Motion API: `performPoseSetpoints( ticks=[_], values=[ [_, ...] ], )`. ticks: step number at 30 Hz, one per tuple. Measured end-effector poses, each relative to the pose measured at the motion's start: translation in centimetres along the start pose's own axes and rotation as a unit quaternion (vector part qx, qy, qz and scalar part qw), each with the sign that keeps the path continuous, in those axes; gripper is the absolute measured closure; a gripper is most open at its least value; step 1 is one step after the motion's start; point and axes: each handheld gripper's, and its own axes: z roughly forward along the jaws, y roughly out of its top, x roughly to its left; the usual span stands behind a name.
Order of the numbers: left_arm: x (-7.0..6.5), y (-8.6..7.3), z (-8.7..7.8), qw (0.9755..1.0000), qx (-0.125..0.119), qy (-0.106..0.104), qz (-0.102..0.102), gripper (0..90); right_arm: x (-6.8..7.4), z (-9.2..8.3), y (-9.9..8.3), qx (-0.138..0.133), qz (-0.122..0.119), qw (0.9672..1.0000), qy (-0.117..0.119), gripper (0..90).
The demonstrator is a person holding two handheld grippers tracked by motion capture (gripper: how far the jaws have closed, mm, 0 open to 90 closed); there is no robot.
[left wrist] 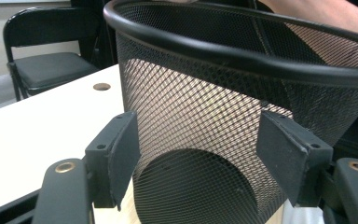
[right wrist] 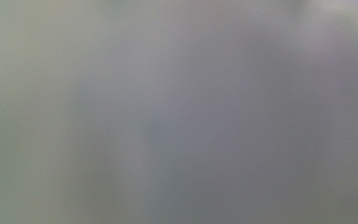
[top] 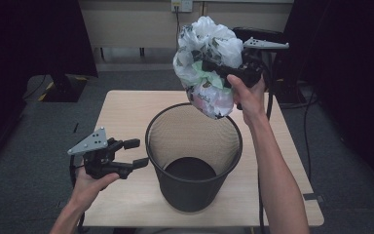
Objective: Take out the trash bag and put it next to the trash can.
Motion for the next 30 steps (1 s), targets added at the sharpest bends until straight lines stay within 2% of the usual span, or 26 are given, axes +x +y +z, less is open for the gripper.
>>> performPoseSetpoints(
  ticks=[5, 9, 10, 15, 22, 25, 26, 30],
  values=[
    [0.1, -0.2, 0.0, 1.0, -0.004, 0.006, -0.001, 29.5, -0.9, -0.2, -0.2, 0.0, 0.003, 0.9999, -0.01, 77.5],
    [-0.1, -0.9, 0.5, 0.9999, 0.015, 0.002, 0.0, 29.3, -2.0, -0.4, -0.2, -0.002, 0.008, 0.9998, -0.019, 77.5],
    [-0.2, -1.6, 1.0, 0.9997, 0.025, -0.001, 0.001, 29.2, -2.4, -0.5, -0.2, -0.001, 0.008, 0.9996, -0.028, 77.5],
    [0.1, -2.6, 1.8, 0.9988, 0.046, -0.011, -0.01, 26.0, -3.6, -0.8, -0.5, -0.004, 0.016, 0.9989, -0.044, 77.6],
    [-0.1, -3.8, 1.6, 0.9978, 0.065, -0.01, -0.006, 26.5, -5.6, -0.9, -2.3, 0.019, 0.027, 0.9965, -0.077, 77.5],
    [-0.2, -4.3, 1.7, 0.9975, 0.07, -0.008, -0.007, 26.4, -6.2, -0.9, -3.1, 0.024, 0.034, 0.9955, -0.085, 77.5],
    [-0.2, -4.9, 1.8, 0.9972, 0.074, 0.002, -0.011, 26.4, -6.4, -0.8, -3.4, 0.028, 0.034, 0.9951, -0.089, 77.5],
    [-0.3, -5.9, 1.9, 0.9962, 0.086, -0.002, -0.01, 26.2, -6.8, -0.7, -4.1, 0.036, 0.038, 0.9942, -0.094, 77.5]
  ],
)
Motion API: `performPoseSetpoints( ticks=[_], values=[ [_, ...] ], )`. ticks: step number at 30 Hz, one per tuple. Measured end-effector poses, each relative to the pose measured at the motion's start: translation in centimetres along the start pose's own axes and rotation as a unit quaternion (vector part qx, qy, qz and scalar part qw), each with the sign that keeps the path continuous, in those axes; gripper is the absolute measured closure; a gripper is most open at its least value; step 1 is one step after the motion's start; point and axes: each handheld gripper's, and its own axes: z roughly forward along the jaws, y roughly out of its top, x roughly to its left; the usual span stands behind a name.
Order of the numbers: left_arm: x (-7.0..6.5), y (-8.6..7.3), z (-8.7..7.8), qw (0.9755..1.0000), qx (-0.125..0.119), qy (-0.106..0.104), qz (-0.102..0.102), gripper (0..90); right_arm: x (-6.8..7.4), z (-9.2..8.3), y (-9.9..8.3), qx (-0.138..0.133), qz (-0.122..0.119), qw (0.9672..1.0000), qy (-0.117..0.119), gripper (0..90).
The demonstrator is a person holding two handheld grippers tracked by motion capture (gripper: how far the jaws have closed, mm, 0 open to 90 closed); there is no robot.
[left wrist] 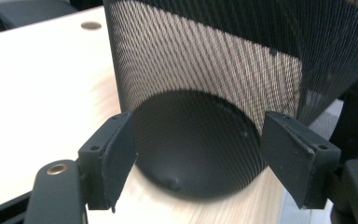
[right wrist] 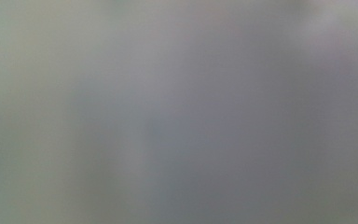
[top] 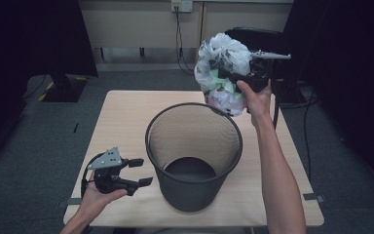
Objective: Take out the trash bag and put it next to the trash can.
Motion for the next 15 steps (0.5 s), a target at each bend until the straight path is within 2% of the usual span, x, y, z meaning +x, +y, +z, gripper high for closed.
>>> performPoseSetpoints(
  ticks=[1, 3, 6, 8, 11, 15],
  values=[
    [0.0, -0.4, 0.1, 1.0, 0.002, -0.003, -0.002, 26.0, -0.1, 0.1, -0.4, 0.004, 0.0, 1.0, -0.002, 77.5],
    [-0.2, -1.0, 0.3, 0.9995, 0.029, -0.011, 0.0, 24.9, -0.3, 0.3, -1.0, 0.015, -0.003, 0.9998, -0.009, 77.4],
    [-0.5, -2.3, 0.9, 0.9985, 0.055, -0.007, -0.004, 23.9, -0.6, 0.4, -2.3, 0.025, 0.0, 0.9995, -0.017, 77.4],
    [-0.7, -2.9, 1.2, 0.998, 0.063, 0.0, -0.007, 23.9, -0.9, 0.5, -3.2, 0.039, -0.003, 0.9988, -0.029, 77.3],
    [-0.8, -3.8, 1.6, 0.9973, 0.072, -0.004, -0.015, 23.9, -1.1, 0.6, -4.3, 0.049, -0.005, 0.9982, -0.034, 77.1],
    [-1.0, -5.1, 2.0, 0.996, 0.086, -0.006, -0.023, 23.9, -1.3, 1.0, -5.7, 0.062, -0.006, 0.9976, -0.032, 76.4]
  ],
)
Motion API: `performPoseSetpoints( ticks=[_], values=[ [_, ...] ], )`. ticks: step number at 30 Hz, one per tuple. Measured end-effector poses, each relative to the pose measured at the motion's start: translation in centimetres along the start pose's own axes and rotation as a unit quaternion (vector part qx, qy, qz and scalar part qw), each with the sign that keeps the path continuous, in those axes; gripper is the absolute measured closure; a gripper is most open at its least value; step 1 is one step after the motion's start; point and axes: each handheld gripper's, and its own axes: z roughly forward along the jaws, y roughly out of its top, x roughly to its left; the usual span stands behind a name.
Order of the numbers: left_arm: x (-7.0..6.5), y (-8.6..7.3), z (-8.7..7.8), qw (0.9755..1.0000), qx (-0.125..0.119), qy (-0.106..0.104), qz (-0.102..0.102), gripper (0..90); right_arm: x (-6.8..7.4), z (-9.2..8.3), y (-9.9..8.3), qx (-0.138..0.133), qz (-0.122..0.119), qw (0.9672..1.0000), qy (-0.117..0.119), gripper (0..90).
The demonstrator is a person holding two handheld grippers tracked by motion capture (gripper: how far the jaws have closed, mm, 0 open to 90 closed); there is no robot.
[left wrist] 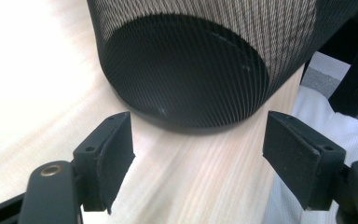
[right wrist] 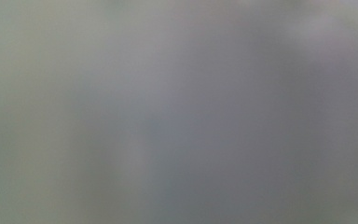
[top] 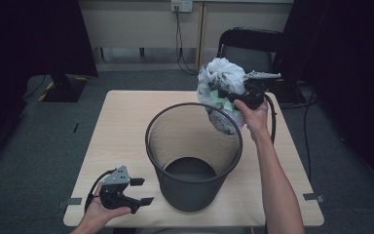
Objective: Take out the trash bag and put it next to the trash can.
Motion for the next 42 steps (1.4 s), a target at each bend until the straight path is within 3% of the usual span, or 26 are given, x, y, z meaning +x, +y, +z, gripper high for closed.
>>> performPoseSetpoints(
  ticks=[5, 12, 15, 19, 24, 27, 30, 31, 32, 33, 35, 38, 39, 40, 41, 42],
  values=[
    [0.0, -1.7, 0.9, 0.9995, 0.028, -0.01, -0.011, 24.8, 0.2, 0.9, -1.4, 0.006, 0.008, 0.9999, -0.007, 69.5],
    [0.4, -1.7, 0.9, 0.9995, 0.016, -0.012, -0.022, 25.7, 0.4, 1.7, -2.8, 0.028, 0.014, 0.9995, -0.007, 58.1],
    [0.5, -1.8, 1.2, 0.9991, 0.024, -0.021, -0.028, 25.6, 0.2, 2.0, -3.5, 0.038, 0.028, 0.9988, -0.009, 39.7],
    [0.4, -1.8, 1.3, 0.999, 0.028, -0.026, -0.025, 25.5, 0.0, 2.4, -4.0, 0.054, 0.035, 0.9979, -0.008, 26.3],
    [0.5, -1.8, 1.3, 0.9987, 0.028, -0.032, -0.028, 25.3, 0.1, 2.8, -4.2, 0.056, 0.039, 0.9977, -0.007, 15.8],
    [0.6, -1.8, 1.3, 0.9986, 0.031, -0.034, -0.028, 25.3, 0.4, 3.1, -4.0, 0.062, 0.036, 0.9974, -0.009, 15.5],
    [0.7, -1.8, 1.4, 0.9985, 0.031, -0.034, -0.029, 25.3, 0.5, 3.3, -3.9, 0.065, 0.033, 0.9972, -0.011, 18.9],
    [0.7, -1.8, 1.4, 0.9984, 0.033, -0.034, -0.031, 25.3, 0.7, 3.3, -3.8, 0.066, 0.023, 0.9976, -0.003, 51.6],
    [0.7, -1.8, 1.4, 0.9984, 0.033, -0.034, -0.031, 25.3, 0.7, 3.3, -3.8, 0.066, 0.023, 0.9976, -0.003, 51.6],
    [0.7, -1.8, 1.4, 0.9984, 0.032, -0.034, -0.032, 25.4, 0.9, 3.4, -3.6, 0.071, 0.012, 0.9974, -0.002, 70.6],
    [0.7, -1.8, 1.4, 0.9984, 0.032, -0.033, -0.033, 25.5, 1.1, 3.6, -3.3, 0.068, 0.002, 0.9976, 0.01, 81.8],
    [0.8, -1.8, 1.4, 0.9984, 0.031, -0.034, -0.033, 25.8, 1.3, 3.8, -2.8, 0.049, 0.003, 0.9985, 0.025, 84.6],
    [0.8, -1.9, 1.4, 0.9984, 0.032, -0.032, -0.033, 26.0, 1.7, 3.8, -2.3, 0.019, 0.005, 0.9988, 0.045, 84.4],
    [0.9, -1.9, 1.3, 0.9984, 0.031, -0.033, -0.034, 26.1, 1.9, 3.8, -2.2, 0.008, 0.004, 0.9983, 0.057, 83.0],
    [0.9, -1.9, 1.3, 0.9984, 0.032, -0.031, -0.035, 26.2, 2.1, 4.0, -2.1, 0.007, 0.004, 0.9984, 0.056, 75.3],
    [0.9, -1.9, 1.3, 0.9984, 0.032, -0.031, -0.035, 26.2, 2.1, 4.0, -2.1, 0.007, 0.004, 0.9984, 0.056, 75.3]
  ],
)
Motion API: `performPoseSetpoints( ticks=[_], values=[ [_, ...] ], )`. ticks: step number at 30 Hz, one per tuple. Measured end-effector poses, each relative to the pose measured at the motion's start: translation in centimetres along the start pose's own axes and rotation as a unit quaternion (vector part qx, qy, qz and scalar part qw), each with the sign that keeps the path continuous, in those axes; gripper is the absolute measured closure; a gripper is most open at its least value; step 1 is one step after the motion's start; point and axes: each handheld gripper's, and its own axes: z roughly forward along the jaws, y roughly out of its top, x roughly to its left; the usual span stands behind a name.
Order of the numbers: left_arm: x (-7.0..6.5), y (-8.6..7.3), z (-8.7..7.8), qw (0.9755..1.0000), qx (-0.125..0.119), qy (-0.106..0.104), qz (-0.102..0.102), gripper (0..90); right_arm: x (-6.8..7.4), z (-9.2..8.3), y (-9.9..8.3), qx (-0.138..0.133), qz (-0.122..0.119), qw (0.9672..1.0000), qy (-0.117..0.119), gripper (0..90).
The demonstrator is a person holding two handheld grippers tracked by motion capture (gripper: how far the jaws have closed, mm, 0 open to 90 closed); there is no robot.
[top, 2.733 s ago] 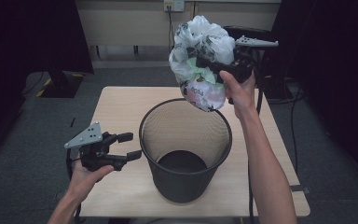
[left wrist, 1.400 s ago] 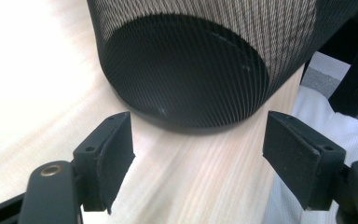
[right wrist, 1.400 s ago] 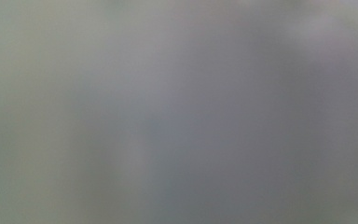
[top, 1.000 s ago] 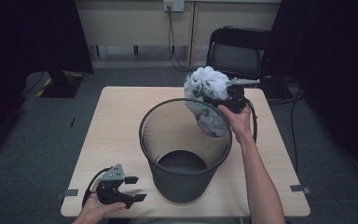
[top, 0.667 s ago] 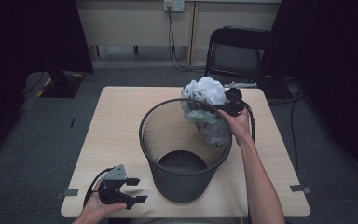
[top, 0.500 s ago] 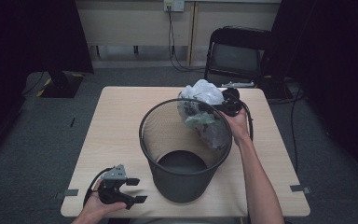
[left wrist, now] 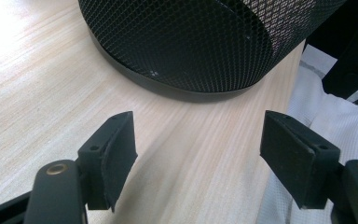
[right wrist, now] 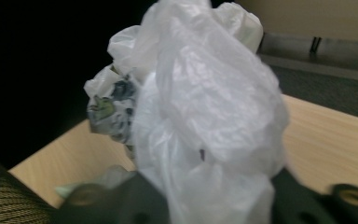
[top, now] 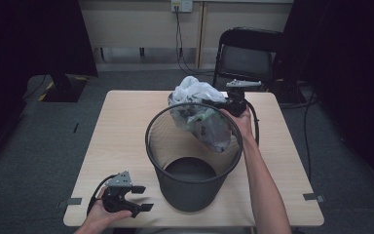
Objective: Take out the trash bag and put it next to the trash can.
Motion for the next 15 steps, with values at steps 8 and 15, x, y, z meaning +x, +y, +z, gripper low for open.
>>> performPoseSetpoints(
  ticks=[8, 15],
  values=[
    [0.1, -0.1, 0.1, 1.0, 0.004, 0.0, -0.002, 26.2, -1.1, -0.6, -1.9, 0.04, 0.035, 0.9982, -0.026, 21.7],
    [0.0, 0.0, 0.3, 1.0, 0.009, -0.003, -0.001, 26.2, -0.7, -3.2, -1.3, 0.03, 0.029, 0.9984, -0.039, 20.5]
  ],
)
